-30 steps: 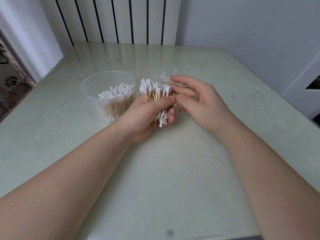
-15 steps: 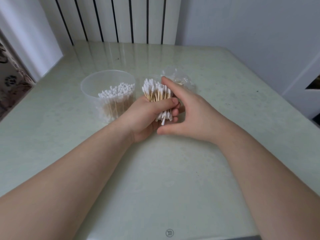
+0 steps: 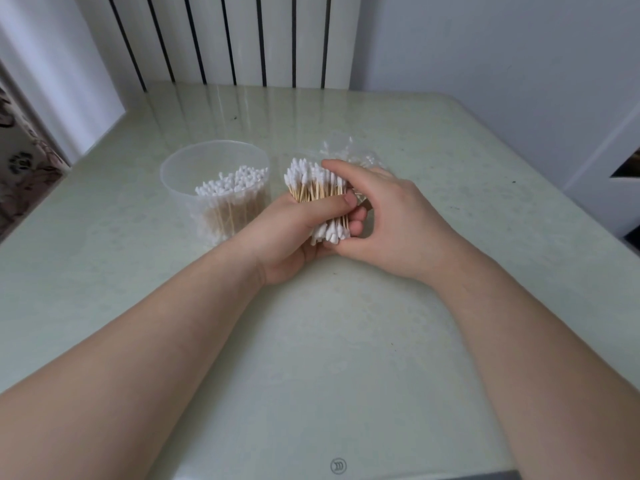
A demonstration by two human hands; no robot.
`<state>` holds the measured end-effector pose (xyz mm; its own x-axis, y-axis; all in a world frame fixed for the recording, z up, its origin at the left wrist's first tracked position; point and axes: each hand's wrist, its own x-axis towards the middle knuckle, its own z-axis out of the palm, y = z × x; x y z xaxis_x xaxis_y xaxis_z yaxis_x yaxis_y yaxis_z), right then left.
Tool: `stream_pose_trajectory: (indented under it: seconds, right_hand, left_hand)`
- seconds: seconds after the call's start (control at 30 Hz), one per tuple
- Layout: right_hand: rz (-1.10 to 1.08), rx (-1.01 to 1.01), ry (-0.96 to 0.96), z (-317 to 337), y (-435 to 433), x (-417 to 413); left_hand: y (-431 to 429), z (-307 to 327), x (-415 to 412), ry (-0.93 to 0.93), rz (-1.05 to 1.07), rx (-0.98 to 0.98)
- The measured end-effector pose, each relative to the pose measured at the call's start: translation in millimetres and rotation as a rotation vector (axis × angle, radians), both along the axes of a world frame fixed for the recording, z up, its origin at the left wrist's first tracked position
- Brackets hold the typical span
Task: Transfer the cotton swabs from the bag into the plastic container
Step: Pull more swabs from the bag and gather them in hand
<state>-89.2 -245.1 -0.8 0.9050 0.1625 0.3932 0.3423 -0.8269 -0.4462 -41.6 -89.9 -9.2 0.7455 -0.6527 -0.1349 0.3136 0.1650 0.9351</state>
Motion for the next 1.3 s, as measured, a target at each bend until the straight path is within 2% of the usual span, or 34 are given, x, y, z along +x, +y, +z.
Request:
stream_pose_trajectory:
  seconds: [0.07,0.23,0.47,0.63,0.83,1.03,1.2,1.3]
  right_hand:
    - [-0.004,0.021,0.002,1.3,-0.5,-0.5]
    - [0.048,0.075,0.148,-1.3,3.3,0.4]
    - [-0.016,-0.008,-0.071,-1.4,6.8,4.3]
    - [0.012,0.025,0.080,0.5,5.2,0.9]
    - [-0.007,0.027,-0.052,1.4,7.3,1.7]
    - [0.014,0.009,0.039,0.5,5.0,1.7]
    - [0.006,0.023,-0.044,-0.5,4.0,2.4]
    - [0.003,0.035,-0.031,-0.2,3.7,2.2]
  left_hand:
    - [0.6,0.5,0.1,0.002,-0.003,-0.009]
    - [-0.6,2.9,-5.0,0.002,-0.018,-0.031]
    - [-1.8,3.1,-5.1,-0.022,-0.021,-0.048]
    - [-0.7,3.1,-4.5,-0.016,-0.035,-0.048]
    - [-2.2,1.3,-4.8,-0.035,-0.027,-0.045]
    - [-3.0,-0.2,-4.2,-0.048,-0.031,-0.050]
    - [-4.2,-1.8,-5.2,-0.097,-0.034,-0.033]
    - [-3.9,-1.6,-4.3,-0.093,-0.038,-0.031]
